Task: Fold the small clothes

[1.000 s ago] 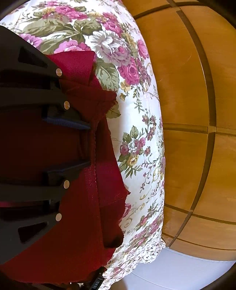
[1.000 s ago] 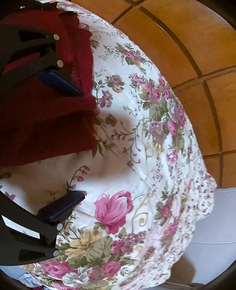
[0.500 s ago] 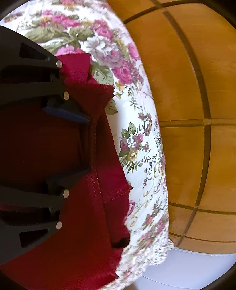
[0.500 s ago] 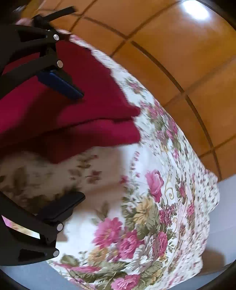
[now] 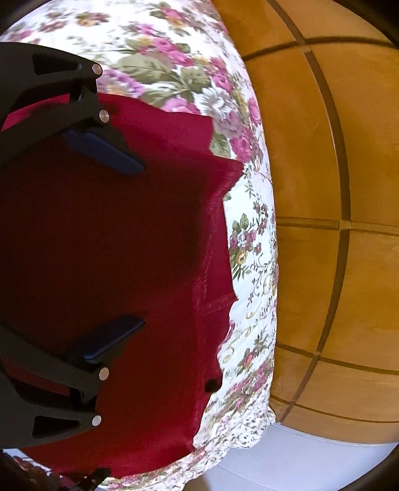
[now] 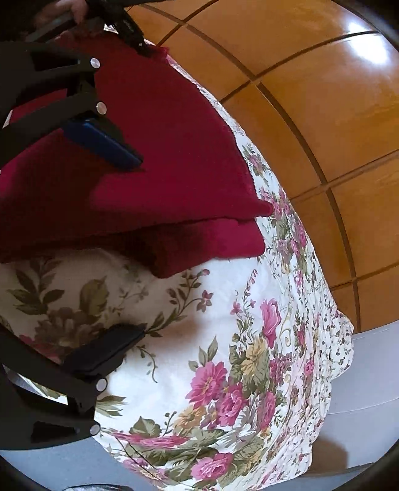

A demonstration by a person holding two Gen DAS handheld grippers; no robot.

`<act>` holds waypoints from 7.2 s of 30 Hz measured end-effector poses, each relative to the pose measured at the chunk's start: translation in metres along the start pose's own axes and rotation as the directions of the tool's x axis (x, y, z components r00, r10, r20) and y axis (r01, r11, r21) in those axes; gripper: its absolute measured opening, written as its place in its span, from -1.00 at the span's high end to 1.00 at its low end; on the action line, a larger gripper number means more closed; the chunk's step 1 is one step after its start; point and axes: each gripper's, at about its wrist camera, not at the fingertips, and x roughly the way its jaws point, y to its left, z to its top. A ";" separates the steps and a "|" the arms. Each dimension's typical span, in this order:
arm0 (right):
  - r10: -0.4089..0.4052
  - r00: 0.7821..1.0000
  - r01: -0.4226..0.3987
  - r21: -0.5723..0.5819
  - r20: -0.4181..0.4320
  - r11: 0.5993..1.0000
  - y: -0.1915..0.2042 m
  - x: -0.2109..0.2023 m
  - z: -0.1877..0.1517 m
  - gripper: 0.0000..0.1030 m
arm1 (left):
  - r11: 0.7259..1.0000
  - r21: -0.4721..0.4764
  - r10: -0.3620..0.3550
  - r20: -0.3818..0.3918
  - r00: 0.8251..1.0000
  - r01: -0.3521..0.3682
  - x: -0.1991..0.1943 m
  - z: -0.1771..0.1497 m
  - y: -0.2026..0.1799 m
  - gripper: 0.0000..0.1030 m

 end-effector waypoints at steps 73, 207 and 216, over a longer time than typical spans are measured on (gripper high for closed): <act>0.427 0.901 -0.424 0.376 0.080 0.824 -0.003 -0.012 -0.027 -0.52 | 0.975 0.129 -0.191 0.078 0.978 0.180 -0.062 -0.110 -0.073 -0.35; 0.037 0.994 -0.051 -0.144 -0.099 0.988 0.192 0.088 0.038 -0.96 | 0.799 -0.415 -0.387 0.201 0.900 0.436 -0.038 -0.074 0.098 0.70; 0.230 0.970 -0.244 -0.267 -0.084 0.932 0.219 0.007 -0.006 -0.96 | 0.803 -0.402 -0.364 0.255 0.896 0.440 -0.070 -0.065 0.104 0.76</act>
